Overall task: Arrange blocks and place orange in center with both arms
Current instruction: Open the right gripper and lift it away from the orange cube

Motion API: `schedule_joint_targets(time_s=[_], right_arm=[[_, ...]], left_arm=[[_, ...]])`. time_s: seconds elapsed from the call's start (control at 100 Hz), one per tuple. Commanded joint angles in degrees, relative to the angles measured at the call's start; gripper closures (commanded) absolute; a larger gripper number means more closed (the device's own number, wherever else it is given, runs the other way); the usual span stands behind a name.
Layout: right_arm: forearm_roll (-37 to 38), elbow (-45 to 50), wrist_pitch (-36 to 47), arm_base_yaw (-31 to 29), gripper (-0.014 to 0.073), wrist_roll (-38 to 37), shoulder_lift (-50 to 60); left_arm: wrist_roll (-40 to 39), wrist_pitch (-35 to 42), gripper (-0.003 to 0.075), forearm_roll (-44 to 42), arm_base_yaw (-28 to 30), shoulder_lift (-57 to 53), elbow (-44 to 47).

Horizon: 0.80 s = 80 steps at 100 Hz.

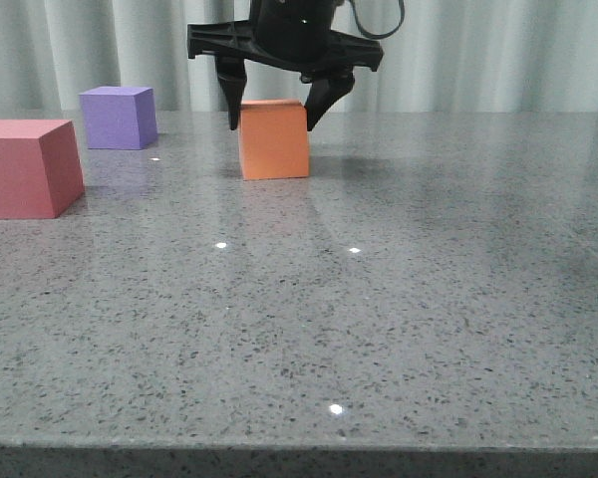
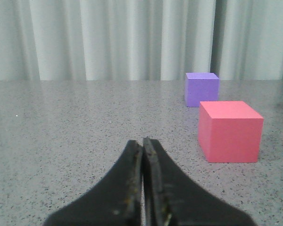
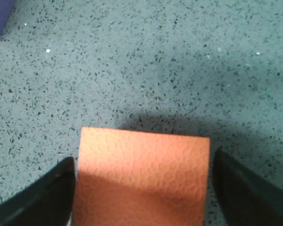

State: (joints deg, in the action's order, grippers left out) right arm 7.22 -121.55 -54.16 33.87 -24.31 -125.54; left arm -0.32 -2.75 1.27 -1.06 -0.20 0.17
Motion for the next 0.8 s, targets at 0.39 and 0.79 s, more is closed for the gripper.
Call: schedule_joint_targets(time_s=[0.39,0.79], right_arm=[[1.2,-8.7,-5.4,0.2,-0.0069,4.1,3.9],[-2.2,-10.8,-10.9,-6.0,-0.0069,13.7,11.3]], left_arm=[[-0.2,4.5,0.0741,0.1,0.0,-2.1,2.4],[-0.2,4.5,0.0741,0.1,0.0,-2.1,2.4]])
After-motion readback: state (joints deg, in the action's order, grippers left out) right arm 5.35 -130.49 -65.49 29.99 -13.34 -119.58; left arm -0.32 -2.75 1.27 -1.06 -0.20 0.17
